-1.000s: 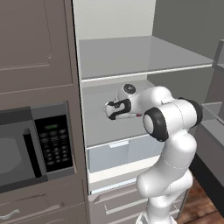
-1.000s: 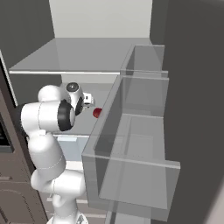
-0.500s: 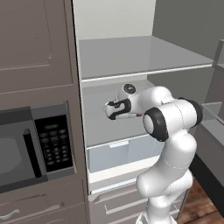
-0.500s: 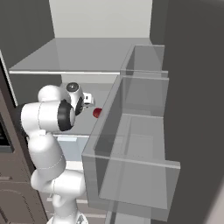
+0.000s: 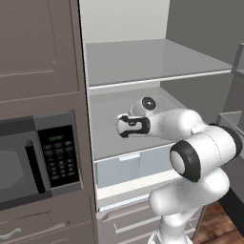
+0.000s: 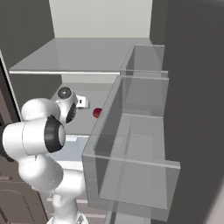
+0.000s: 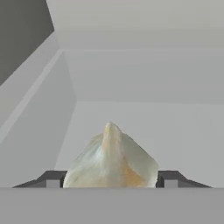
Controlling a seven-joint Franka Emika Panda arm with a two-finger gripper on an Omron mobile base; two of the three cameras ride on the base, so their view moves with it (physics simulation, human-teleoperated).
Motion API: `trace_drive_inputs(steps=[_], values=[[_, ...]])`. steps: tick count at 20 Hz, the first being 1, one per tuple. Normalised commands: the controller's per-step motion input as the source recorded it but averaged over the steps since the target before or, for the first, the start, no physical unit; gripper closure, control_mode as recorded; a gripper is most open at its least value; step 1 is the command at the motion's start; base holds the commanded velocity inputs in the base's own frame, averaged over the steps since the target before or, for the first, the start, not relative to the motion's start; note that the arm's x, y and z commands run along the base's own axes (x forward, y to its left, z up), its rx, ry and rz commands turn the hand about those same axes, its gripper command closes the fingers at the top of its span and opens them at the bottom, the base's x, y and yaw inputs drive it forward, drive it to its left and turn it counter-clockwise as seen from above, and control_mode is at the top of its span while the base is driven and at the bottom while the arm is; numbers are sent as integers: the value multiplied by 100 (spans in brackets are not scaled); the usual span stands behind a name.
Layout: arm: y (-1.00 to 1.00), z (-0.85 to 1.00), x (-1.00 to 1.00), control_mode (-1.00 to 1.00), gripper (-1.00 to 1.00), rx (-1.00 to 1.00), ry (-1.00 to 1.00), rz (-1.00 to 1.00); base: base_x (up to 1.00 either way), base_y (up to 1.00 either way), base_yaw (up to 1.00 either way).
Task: Retrieve the bottle and the shaker from the cabinet and place them next to the mixing bowl on the counter. Then add garlic from the fridge to the mixing bowl.
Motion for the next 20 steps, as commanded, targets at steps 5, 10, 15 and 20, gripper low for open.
trace_drive_inputs(steps=[5, 10, 15, 20], values=[[0, 78, -72, -100, 100, 7, -7, 0, 0, 0, 0], [0, 89, -32, -100, 100, 0, 11, 0, 0, 0, 0], [-1, 4, 0, -100, 100, -1, 35, 0, 0, 0, 0], [-2, 23, -27, -100, 100, 0, 18, -6, 0, 0, 0]])
